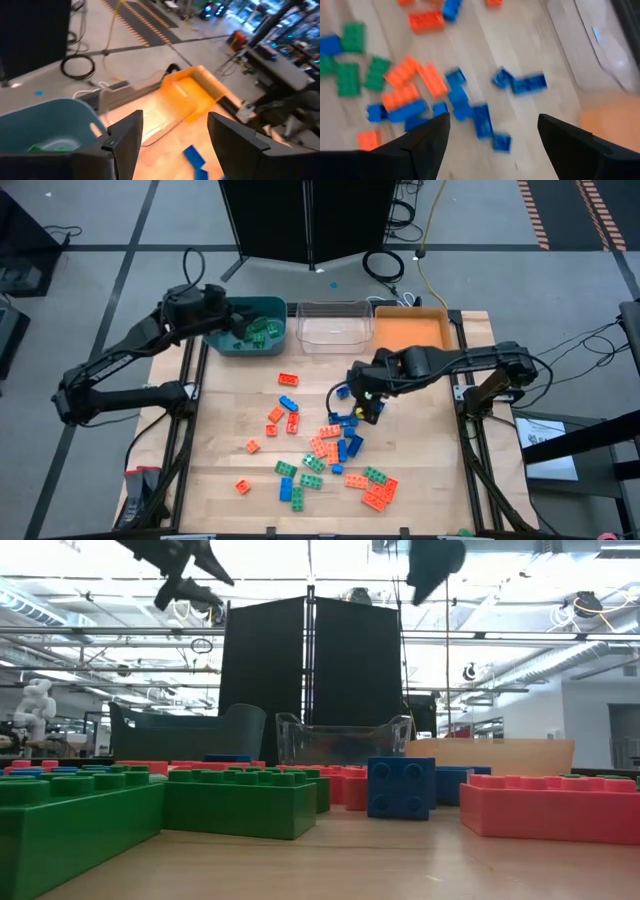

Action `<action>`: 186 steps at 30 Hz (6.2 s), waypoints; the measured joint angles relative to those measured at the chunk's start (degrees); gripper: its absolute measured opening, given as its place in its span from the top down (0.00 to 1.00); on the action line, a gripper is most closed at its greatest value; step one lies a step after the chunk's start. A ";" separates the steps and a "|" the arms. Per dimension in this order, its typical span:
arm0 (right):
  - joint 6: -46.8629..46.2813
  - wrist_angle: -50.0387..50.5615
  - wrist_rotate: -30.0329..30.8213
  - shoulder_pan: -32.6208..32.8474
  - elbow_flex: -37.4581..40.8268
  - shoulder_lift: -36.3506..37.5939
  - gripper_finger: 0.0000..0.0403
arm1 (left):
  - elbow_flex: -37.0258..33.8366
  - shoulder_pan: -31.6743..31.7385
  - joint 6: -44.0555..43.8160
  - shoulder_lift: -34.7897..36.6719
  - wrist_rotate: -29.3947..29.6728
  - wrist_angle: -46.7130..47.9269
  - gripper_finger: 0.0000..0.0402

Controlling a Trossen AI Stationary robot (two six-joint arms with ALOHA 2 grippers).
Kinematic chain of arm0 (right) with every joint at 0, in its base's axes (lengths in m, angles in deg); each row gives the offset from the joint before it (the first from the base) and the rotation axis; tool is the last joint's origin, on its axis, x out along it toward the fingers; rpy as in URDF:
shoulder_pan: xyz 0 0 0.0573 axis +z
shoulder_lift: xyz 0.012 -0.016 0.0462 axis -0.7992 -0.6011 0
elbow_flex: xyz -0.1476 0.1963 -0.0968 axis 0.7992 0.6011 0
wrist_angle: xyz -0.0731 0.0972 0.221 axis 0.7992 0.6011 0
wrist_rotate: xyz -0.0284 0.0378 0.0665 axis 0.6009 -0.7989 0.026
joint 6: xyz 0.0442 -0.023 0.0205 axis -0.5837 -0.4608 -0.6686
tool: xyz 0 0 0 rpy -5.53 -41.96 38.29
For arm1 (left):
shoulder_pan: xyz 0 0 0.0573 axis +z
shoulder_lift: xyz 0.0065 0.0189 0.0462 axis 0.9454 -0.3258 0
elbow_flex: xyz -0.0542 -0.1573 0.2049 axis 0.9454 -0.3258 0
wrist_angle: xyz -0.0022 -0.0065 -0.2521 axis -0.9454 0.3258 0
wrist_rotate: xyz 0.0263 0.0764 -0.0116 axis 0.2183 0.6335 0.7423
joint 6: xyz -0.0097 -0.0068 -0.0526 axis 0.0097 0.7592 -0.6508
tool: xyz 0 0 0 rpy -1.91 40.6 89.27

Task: Sort blocks
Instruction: Put the green game piece into the blue bin

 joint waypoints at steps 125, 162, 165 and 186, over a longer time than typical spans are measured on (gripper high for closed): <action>3.29 -71.06 25.39 10.89 25.20 12.18 0.70 | 0.34 -28.61 1.99 -7.14 -2.85 -31.62 0.43; 12.45 -82.14 19.38 7.11 25.16 12.23 0.70 | 0.36 -32.27 1.64 -22.97 -10.12 -54.56 0.43; 12.43 -81.84 19.38 7.11 25.16 12.23 0.70 | 0.36 -32.27 1.75 -22.95 -10.12 -55.11 0.43; 11.31 -82.05 14.69 5.28 25.16 12.23 0.70 | 0.36 -32.27 5.30 -22.96 -9.99 -54.91 0.43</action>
